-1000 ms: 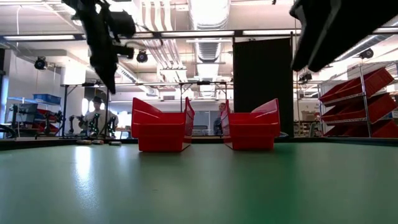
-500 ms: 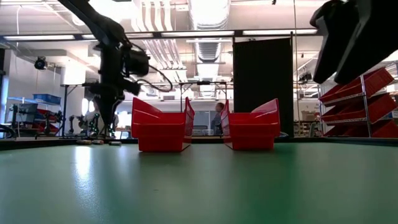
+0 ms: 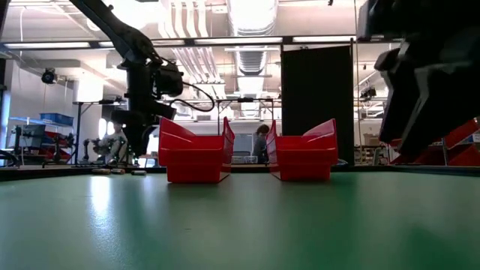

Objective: Sort batteries
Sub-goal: Put the silver battery into the right red bin

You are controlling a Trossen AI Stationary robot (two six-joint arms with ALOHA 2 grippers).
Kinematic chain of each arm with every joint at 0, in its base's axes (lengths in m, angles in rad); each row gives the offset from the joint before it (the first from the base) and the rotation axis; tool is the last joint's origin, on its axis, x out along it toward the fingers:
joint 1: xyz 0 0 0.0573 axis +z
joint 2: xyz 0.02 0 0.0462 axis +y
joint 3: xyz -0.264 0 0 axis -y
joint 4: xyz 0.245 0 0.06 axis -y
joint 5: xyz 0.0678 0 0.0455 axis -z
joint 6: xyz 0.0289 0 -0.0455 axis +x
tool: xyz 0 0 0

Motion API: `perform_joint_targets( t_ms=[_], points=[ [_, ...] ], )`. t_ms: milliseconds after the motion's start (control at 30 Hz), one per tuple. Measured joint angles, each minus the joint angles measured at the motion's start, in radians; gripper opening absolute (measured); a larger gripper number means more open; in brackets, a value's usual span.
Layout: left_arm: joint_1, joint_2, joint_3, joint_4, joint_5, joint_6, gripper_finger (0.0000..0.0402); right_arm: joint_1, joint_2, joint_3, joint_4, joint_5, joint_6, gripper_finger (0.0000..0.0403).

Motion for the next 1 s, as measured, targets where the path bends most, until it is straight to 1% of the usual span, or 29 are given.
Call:
perform_joint_targets(
  t_ms=[267,467,633,700,833,1000],
  points=[
    [0.014,0.0,-0.014,0.012,0.0,0.125,0.0153,-0.061,0.0,-0.027,0.008,0.0,-0.067,0.0242],
    [0.054,0.0,-0.04,0.108,0.0,0.157,0.0153,-0.088,0.0,-0.028,0.046,0.002,-0.11,0.0232],
    [0.09,0.003,-0.047,0.118,0.002,0.196,0.0153,-0.09,0.0,-0.026,0.08,0.001,-0.117,0.0226],
    [0.089,0.019,-0.047,0.121,0.002,0.196,0.0153,-0.09,0.0,-0.021,0.092,0.001,-0.118,0.0227],
    [0.089,0.09,-0.047,0.121,0.0,0.187,0.0153,-0.093,-0.001,-0.013,0.092,0.001,-0.119,0.0233],
    [0.091,0.158,-0.023,0.114,-0.029,0.17,0.0153,-0.092,-0.001,-0.012,0.092,0.001,-0.118,0.0237]
  ],
)
